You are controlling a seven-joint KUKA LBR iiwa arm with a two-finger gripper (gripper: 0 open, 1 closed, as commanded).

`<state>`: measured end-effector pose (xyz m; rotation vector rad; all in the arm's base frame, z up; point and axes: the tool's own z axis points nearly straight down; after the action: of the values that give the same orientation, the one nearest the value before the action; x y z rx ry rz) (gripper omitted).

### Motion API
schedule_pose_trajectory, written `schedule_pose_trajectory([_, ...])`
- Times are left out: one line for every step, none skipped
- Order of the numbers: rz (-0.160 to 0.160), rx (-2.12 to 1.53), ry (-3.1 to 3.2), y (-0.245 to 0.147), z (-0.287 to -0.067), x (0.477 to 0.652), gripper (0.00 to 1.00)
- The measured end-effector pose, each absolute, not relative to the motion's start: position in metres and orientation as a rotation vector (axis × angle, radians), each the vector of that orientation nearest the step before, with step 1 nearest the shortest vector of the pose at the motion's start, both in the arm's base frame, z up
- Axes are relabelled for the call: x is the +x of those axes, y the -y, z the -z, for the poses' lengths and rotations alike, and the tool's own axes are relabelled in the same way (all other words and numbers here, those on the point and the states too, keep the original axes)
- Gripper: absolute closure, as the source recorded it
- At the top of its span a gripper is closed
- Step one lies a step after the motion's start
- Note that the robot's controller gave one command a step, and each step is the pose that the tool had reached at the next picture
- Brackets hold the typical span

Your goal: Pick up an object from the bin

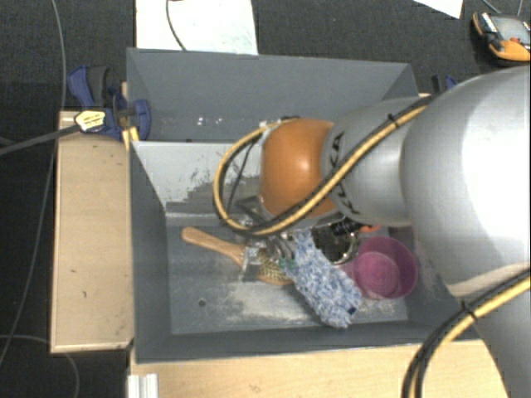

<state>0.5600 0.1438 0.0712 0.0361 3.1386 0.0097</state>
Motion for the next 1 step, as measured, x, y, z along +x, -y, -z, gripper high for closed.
schedule_pose_trajectory([-0.011,0.04,-3.14,-0.1441,-0.078,0.5593,1.0])
